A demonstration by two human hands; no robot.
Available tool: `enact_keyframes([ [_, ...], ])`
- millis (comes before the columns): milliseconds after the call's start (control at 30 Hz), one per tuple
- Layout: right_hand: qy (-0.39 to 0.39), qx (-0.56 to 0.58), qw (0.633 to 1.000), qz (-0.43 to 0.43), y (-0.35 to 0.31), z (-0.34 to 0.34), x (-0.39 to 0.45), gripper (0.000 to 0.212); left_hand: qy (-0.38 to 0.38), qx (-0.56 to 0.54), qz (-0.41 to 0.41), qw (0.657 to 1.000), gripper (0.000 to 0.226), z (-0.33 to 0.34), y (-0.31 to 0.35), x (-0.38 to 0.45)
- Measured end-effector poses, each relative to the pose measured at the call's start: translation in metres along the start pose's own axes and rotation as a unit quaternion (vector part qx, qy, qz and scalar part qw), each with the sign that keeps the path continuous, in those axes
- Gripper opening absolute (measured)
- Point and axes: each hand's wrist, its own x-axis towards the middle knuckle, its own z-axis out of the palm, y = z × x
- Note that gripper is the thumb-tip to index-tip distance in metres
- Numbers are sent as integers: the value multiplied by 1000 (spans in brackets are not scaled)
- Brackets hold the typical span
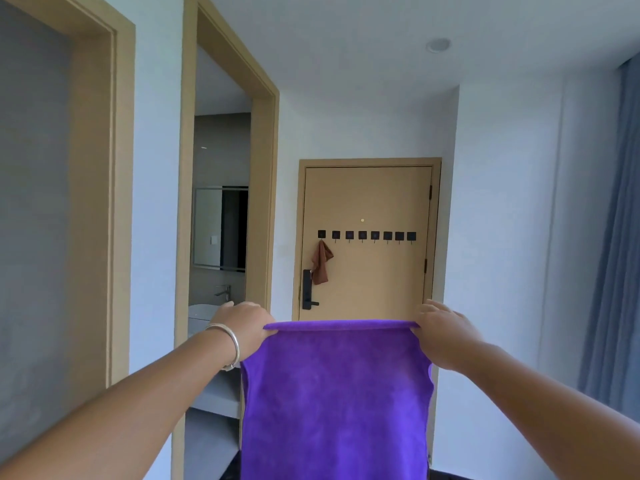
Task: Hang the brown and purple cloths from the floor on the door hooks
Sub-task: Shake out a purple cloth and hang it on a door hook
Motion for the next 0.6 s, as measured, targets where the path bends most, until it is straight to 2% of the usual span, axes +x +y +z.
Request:
enact_keyframes([
  [267,-20,-16,999,27,-8,54,86,26,-14,-3,21,1000,42,47,-42,94],
  [600,-35,-6,999,20,24,139,213,37,-16,27,19,999,41,103,-57,222],
])
